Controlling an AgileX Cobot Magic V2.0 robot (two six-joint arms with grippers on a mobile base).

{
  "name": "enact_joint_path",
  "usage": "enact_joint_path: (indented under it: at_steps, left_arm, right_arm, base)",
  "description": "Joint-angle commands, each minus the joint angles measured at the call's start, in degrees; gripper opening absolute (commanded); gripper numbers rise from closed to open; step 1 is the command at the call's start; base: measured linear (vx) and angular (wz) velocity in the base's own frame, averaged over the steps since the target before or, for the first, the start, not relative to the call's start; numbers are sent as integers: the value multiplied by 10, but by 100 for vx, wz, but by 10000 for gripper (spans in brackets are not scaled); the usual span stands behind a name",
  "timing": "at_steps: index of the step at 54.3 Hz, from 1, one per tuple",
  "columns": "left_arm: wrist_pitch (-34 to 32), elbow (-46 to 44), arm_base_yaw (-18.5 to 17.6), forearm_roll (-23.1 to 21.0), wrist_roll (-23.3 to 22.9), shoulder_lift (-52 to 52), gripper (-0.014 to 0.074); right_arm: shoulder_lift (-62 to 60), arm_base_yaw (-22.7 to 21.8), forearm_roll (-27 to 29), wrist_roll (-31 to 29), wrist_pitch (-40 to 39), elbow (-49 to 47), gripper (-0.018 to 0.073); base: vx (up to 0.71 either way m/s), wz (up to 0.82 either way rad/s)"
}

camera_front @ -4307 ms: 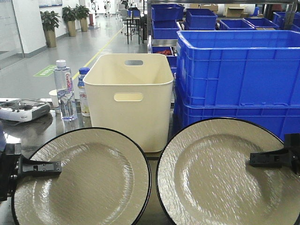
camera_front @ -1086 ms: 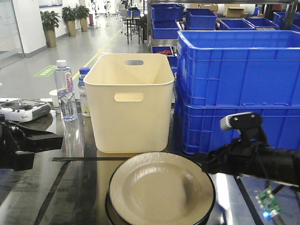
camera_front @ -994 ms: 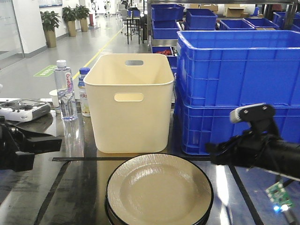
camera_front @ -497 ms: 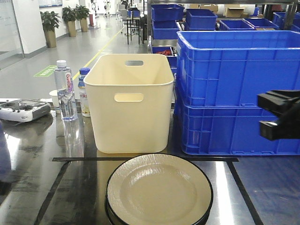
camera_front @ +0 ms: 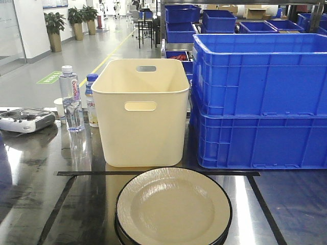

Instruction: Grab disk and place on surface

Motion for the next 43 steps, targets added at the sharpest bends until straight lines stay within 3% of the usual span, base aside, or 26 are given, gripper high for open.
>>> enact_joint_path:
  at_steps: [1,14,43]
  left_arm:
    - [-68,6,0,0,-2,-74,-1]
    - [-57,5,0,0,-2,-124,-1]
    - [-51,5,0,1,-5,-124,-1]
  right_arm:
    - [-55,-3,-19,11,-123,64,-8]
    - [-81,-3,-16,44,-212,142,-8]
    - [-81,-3,-16,44,-214,142,-9]
  base:
    - [0,0]
    - [0,0]
    - [0,0]
